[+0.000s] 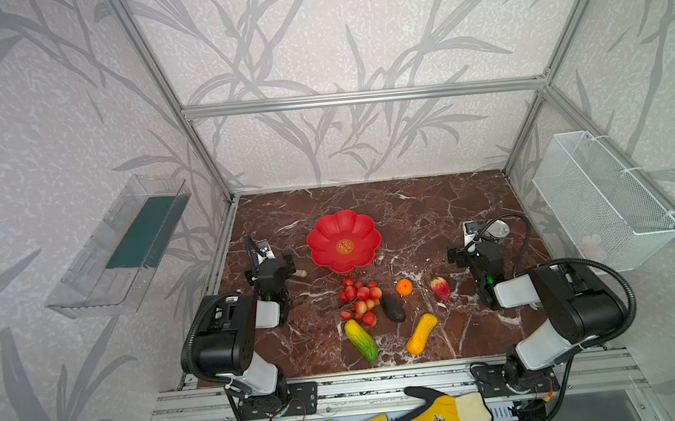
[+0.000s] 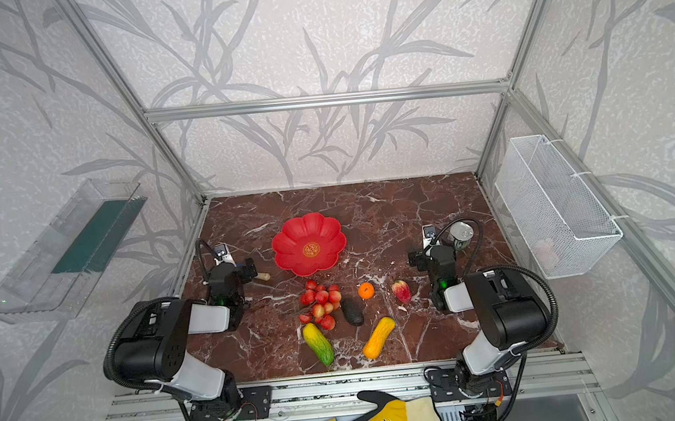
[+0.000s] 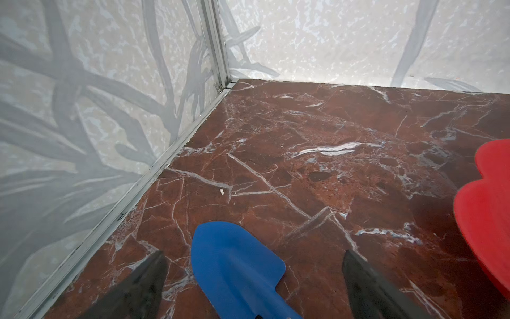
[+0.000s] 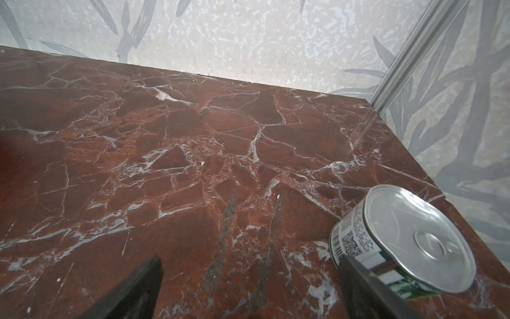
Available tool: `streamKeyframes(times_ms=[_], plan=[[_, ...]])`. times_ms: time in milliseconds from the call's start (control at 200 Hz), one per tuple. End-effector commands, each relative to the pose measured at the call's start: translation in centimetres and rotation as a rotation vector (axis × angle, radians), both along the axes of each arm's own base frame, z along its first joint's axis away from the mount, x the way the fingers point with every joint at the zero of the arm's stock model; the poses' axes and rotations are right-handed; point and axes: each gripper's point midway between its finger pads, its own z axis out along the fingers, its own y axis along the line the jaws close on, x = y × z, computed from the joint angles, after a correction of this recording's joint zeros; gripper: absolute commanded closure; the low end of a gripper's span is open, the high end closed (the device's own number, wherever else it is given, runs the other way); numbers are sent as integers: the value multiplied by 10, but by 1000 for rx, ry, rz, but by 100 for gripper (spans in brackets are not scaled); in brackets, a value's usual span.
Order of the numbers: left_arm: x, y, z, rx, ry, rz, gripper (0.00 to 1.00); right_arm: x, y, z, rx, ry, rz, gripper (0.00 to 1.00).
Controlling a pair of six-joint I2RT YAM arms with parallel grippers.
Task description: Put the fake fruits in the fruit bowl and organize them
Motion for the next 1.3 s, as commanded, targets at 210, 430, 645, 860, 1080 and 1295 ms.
streamKeyframes(times_ms=[210, 430, 645, 860, 1080, 1295], plan=[[4, 2, 10, -4, -40, 9, 1, 5, -2, 11, -4, -34, -15, 1], [4, 2, 10, -4, -39, 10, 1, 6, -2, 11, -3, -34, -15, 1], [4, 2, 10, -3, -38, 11, 1, 6, -2, 11, -3, -35, -16, 1], [4, 2, 10, -5, -39, 10, 1, 5, -2, 12, -5, -37, -16, 1], [-1, -1, 16, -3, -78, -16, 2, -9, -11, 24, -4, -122, -71, 1], [-38, 19, 81, -64, -216, 149, 1, -15, 1, 89, 80, 24, -134, 1]])
